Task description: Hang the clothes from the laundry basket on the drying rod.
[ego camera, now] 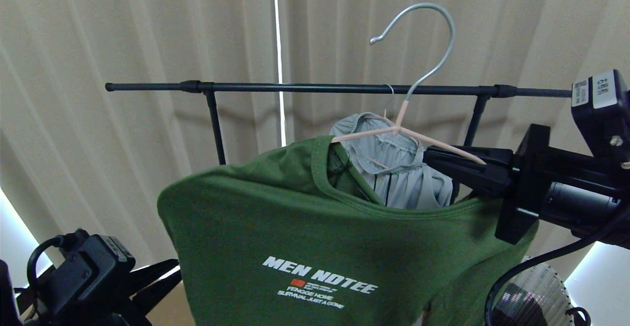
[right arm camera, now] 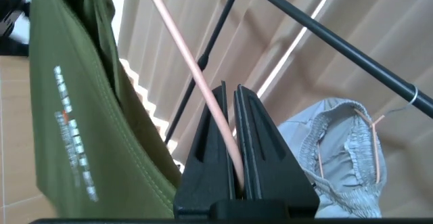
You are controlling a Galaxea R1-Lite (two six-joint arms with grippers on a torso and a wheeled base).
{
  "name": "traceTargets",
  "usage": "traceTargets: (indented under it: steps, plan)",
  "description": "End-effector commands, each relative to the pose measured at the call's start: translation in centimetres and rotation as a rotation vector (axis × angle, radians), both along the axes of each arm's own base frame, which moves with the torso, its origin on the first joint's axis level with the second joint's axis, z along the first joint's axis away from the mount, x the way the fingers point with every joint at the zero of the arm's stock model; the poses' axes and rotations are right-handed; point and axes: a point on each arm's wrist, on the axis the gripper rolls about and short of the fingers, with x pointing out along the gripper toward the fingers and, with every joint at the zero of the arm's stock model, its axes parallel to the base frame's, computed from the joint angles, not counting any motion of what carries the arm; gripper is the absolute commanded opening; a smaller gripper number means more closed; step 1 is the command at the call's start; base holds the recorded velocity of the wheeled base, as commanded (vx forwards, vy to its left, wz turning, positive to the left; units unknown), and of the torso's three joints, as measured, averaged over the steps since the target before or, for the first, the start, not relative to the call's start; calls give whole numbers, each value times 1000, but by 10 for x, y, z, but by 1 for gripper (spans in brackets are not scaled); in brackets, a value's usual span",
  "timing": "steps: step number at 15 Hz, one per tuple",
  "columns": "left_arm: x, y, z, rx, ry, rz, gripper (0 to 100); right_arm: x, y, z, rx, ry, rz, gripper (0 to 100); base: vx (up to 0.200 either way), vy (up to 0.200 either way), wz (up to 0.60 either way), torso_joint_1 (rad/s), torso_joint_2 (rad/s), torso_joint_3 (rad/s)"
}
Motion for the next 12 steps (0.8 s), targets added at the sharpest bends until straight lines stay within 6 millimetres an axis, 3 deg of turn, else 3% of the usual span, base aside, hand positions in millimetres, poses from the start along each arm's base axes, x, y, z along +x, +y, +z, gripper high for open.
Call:
traceTargets:
  steps: [1, 6, 10, 11, 12]
  plan:
    - [2, 4, 3, -6, -17, 35, 0, 3, -4, -2, -9, 7, -25, 0, 0, 0, 0, 0, 0, 0]
    - [-7, 24, 16, -46, -118, 163, 0, 22, -26, -7, -22, 30, -163, 0, 0, 0, 0, 0, 0, 0]
    - [-21, 19, 17, -70, -150, 86, 0, 23, -26, -6, -20, 26, -163, 0, 0, 0, 0, 0, 0, 0]
    - [-22, 17, 16, -71, -146, 63, 100, 23, -26, -6, -21, 24, -161, 0, 0, 0, 0, 0, 0, 0]
    - [-21, 12, 17, -73, -145, 28, 100, 22, -25, -6, -18, 23, -157, 0, 0, 0, 0, 0, 0, 0]
